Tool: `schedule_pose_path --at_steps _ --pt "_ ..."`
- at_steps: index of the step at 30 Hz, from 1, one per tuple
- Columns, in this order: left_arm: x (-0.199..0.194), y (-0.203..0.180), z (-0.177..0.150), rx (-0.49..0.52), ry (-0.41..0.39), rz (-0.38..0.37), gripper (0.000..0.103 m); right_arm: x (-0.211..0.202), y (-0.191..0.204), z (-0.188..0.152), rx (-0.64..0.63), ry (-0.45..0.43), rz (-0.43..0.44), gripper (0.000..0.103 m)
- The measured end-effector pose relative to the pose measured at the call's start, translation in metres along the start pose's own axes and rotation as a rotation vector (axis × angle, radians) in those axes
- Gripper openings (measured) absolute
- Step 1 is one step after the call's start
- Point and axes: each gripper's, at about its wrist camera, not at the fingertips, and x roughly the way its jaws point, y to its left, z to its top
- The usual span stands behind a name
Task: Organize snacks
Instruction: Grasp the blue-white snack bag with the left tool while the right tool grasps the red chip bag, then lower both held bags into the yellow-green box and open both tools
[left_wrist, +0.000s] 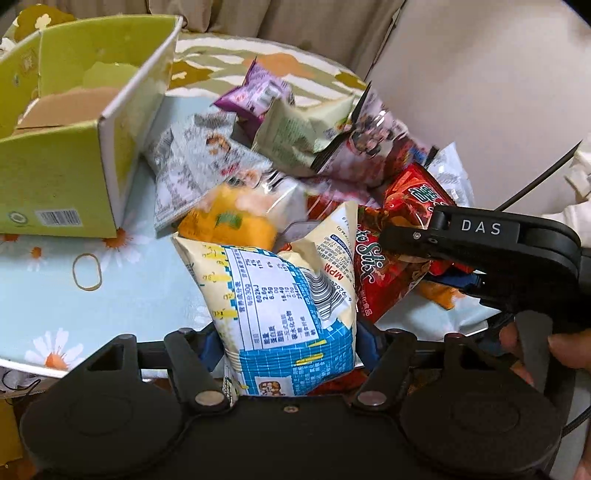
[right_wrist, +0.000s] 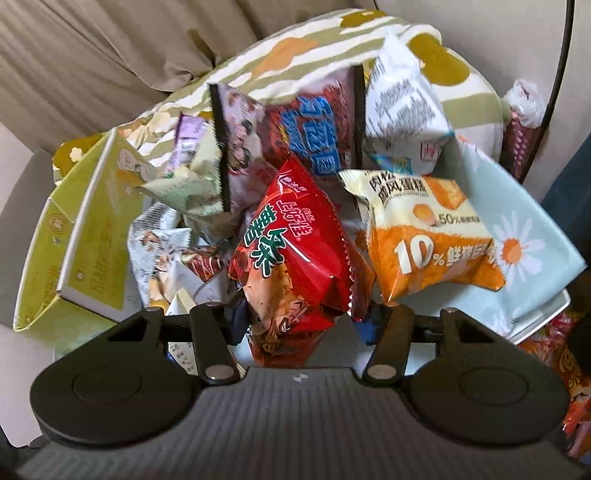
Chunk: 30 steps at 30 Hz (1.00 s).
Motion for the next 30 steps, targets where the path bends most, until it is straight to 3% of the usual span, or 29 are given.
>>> schedule_pose_path --at_steps 7,15,22,30 --pt "-0.033 -0.011 0.004 -0.005 -0.076 0.010 0.072 -0.037 0.011 0.011 -0.068 -0.051 0.008 0.070" --pt "-0.067 -0.006 0.028 -0.041 -0.203 0.082 0.072 -0.063 0.031 0.033 -0.141 -0.111 0.058 0.070" --pt "-0.100 0.036 0.068 -0.078 -0.345 0.174 0.072 -0.062 0.084 0.062 -0.239 -0.163 0.122 0.070" --pt "-0.124 0.107 0.139 -0.075 -0.435 0.253 0.072 -0.032 0.179 0.092 -0.306 -0.190 0.204 0.070"
